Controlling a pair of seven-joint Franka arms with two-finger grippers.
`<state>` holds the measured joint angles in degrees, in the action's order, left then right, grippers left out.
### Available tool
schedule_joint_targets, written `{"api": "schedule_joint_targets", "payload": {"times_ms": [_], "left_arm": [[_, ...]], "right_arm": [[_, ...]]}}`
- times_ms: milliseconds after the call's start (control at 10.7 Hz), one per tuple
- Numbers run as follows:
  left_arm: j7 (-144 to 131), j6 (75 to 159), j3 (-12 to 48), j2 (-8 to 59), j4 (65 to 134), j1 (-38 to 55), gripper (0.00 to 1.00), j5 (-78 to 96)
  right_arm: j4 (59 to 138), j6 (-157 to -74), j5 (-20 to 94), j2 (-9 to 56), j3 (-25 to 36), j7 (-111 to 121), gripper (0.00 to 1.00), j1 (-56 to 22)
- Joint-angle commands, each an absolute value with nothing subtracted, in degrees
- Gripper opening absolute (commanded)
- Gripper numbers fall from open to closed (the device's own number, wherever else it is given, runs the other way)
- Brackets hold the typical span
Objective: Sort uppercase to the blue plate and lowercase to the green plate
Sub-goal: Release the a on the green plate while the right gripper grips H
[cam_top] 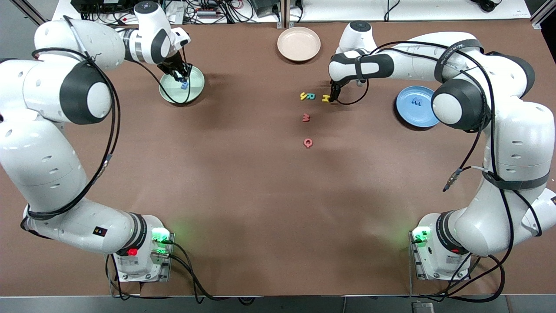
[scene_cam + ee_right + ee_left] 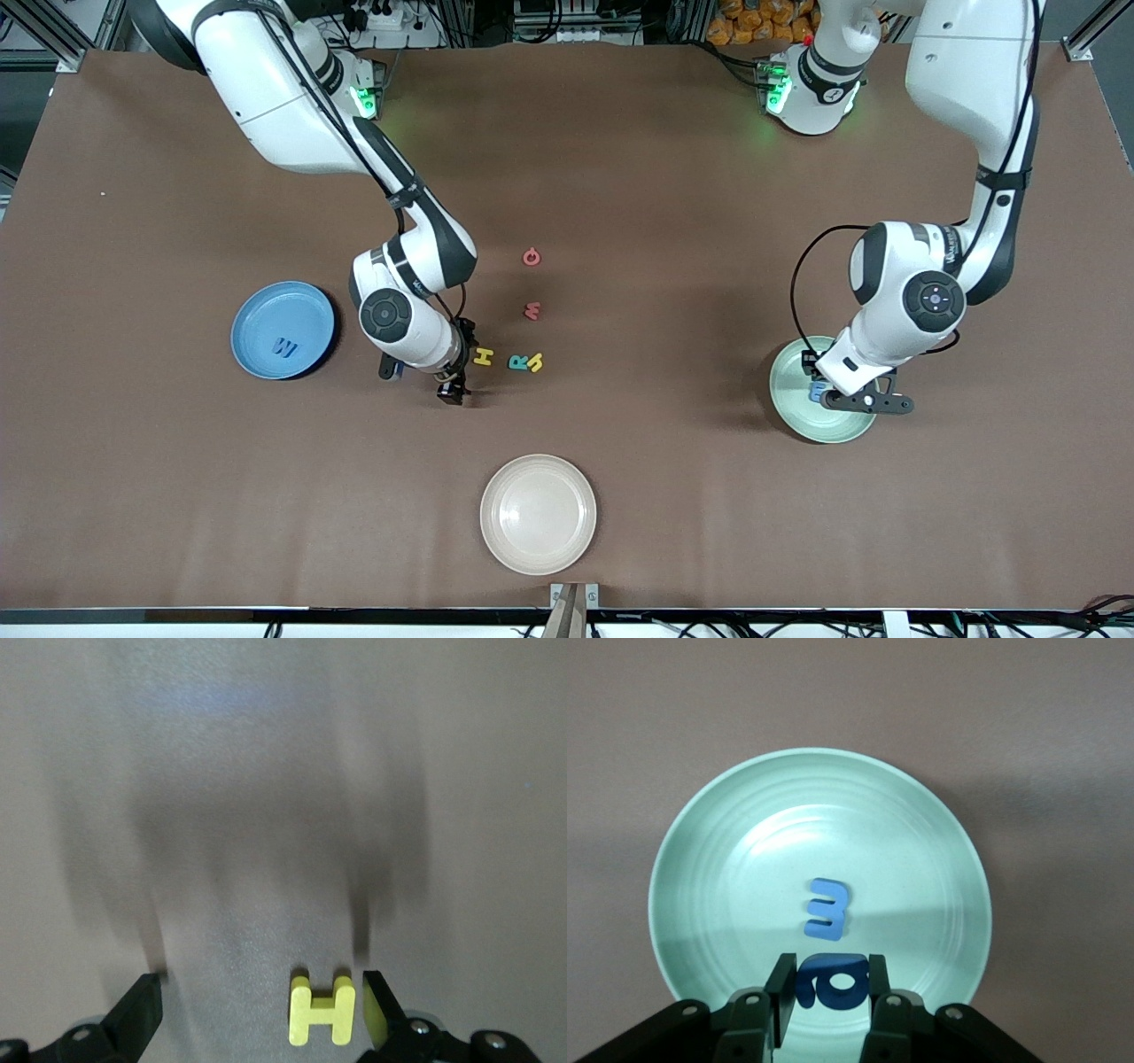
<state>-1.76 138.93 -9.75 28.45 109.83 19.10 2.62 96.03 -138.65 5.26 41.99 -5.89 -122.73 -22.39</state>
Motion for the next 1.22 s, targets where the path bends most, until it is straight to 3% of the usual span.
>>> {"api": "schedule_joint_targets", "payload": {"times_ms": [0,187,281,1123], "left_arm": [[0.44,140.10,-10.02,28.39,110.30,19.16,0.17,4.92],[0.35,140.10,-10.11,28.48,110.13,19.16,0.44,6.05],[0.26,140.10,-10.11,28.48,110.13,19.16,0.51,6.15],[-0.62,140.01,-10.11,28.48,109.78,19.51,0.53,6.15]], "right_arm": [[96.06,-138.95,4.22,41.57,-5.54,-126.99,1.00,-23.55],[96.06,-139.30,4.13,41.66,-5.45,-129.45,1.00,-24.34],[96.06,-139.22,4.13,41.66,-5.19,-130.16,1.00,-24.69],[97.65,-141.77,0.09,41.57,-3.25,-137.81,1.00,-27.25]]}}
